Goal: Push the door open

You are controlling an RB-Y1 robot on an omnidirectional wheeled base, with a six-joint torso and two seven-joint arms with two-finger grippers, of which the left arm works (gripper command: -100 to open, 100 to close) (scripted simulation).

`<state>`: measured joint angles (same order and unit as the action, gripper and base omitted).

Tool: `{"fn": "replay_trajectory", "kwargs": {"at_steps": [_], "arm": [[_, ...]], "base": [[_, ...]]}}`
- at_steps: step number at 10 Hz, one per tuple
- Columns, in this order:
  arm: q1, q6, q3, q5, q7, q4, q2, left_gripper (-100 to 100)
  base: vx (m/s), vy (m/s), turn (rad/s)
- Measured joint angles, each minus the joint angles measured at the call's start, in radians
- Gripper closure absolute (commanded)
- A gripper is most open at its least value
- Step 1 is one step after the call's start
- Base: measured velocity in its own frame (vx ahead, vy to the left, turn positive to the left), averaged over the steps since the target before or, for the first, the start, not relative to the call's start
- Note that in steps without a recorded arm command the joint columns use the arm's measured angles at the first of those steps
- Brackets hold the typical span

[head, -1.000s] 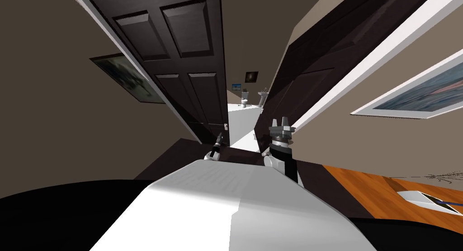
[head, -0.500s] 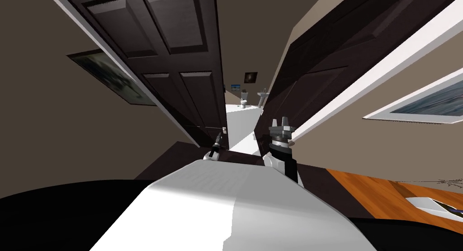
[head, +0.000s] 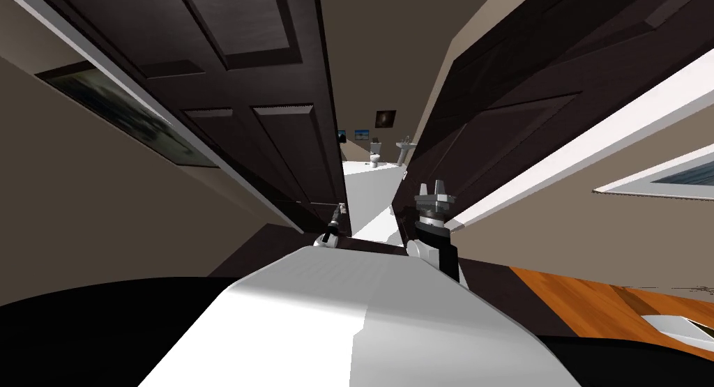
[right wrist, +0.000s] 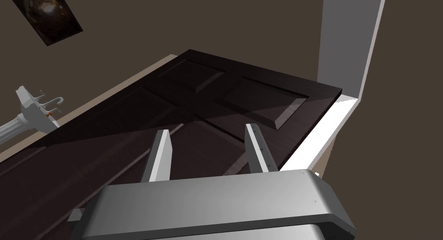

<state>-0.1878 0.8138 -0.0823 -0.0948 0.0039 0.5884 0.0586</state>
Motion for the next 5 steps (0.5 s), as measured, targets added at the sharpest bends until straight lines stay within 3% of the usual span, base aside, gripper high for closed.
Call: {"fn": "replay_trajectory", "kwargs": {"at_steps": [1, 2, 5], "arm": [[-0.001, 0.002, 0.002, -0.001, -0.001, -0.003, -0.004, -100], [-0.001, 0.004, 0.002, -0.001, -0.001, -0.003, -0.005, 100], [-0.002, 0.001, 0.002, -0.001, -0.001, -0.003, -0.003, 100]], "base": [[0.092, -0.007, 0.011], [-0.021, -0.001, -0.004], [-0.022, 0.003, -0.005]]}}
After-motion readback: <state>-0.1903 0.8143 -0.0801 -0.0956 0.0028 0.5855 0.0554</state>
